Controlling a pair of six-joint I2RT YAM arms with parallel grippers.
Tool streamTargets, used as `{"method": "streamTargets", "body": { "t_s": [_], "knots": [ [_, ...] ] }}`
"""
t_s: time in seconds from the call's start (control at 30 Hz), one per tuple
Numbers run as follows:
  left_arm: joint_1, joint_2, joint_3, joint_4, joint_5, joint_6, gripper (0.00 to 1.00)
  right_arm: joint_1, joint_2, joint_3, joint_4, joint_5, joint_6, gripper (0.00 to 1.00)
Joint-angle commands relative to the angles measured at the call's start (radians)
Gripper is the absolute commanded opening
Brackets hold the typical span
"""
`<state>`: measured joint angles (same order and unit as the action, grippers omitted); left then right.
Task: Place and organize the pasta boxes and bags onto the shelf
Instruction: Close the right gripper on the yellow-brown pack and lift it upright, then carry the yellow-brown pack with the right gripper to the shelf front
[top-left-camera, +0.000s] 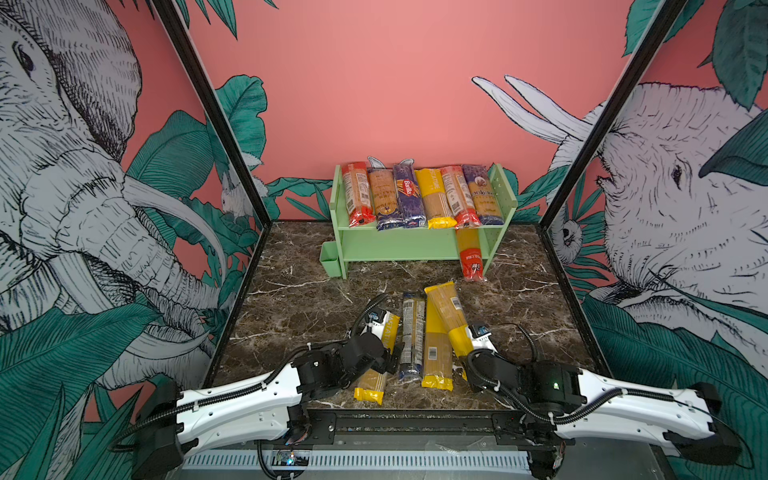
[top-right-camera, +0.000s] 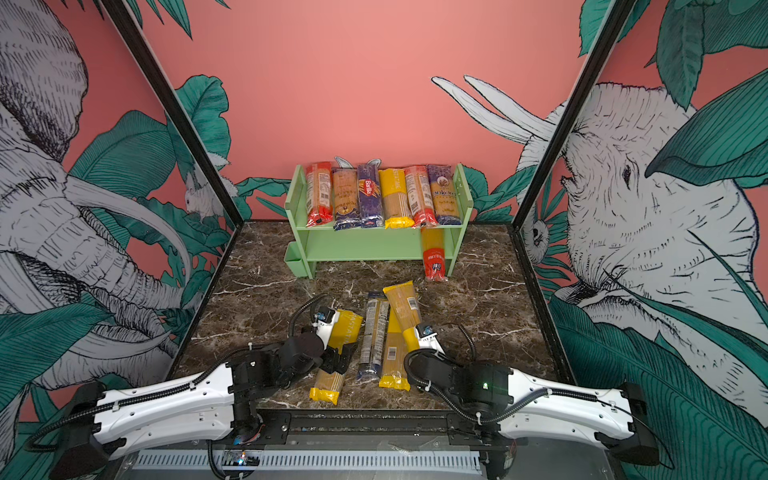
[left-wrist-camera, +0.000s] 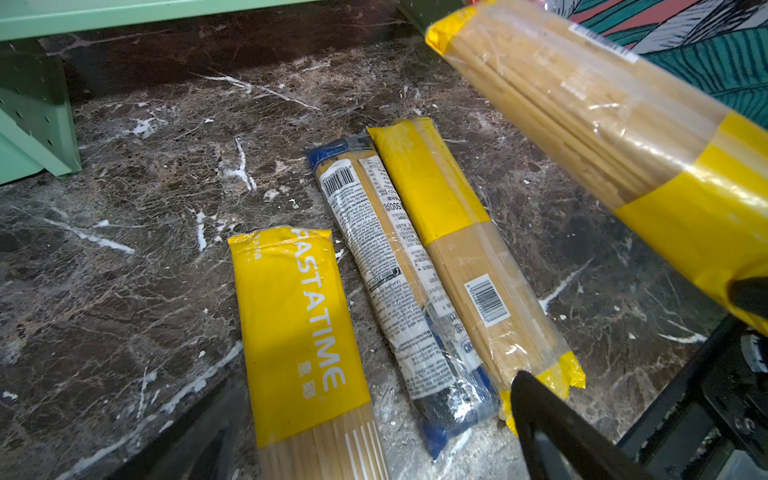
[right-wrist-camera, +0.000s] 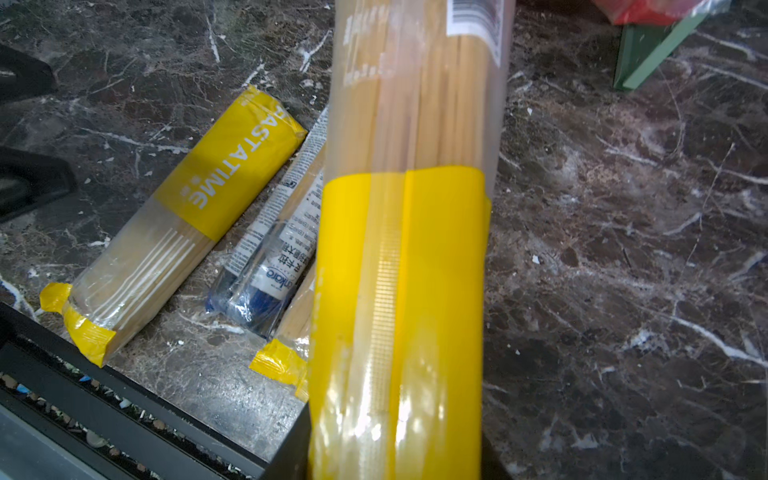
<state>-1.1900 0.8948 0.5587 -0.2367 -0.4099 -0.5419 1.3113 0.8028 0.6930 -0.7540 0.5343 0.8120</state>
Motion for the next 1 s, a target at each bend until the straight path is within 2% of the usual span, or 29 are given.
{"method": "streamTargets", "body": {
  "t_s": [0.0,0.33,0.73,0.97],
  "knots": [
    [-0.005,-0.03,0.031,-0.026,-0.021,0.006,0.99,-0.07,0.032,0.089,0.155,0.061,-0.109,0.0],
    [-0.005,-0.09,0.012,-0.049,-0.044,0.02,0.99,-0.367,0.237,0.248,0.326,-0.125,-0.324,0.0],
    [-0.005,-0.107,0.014,-0.059,-0.078,0.066,0.99,-0.598,0.553,0.456,0.525,-0.246,-0.46,0.0],
    [-0.005,-0.102,0.025,-0.072,-0.104,0.096,0.99,-0.683,0.695,0.516,0.665,-0.284,-0.505,0.0]
  ]
}}
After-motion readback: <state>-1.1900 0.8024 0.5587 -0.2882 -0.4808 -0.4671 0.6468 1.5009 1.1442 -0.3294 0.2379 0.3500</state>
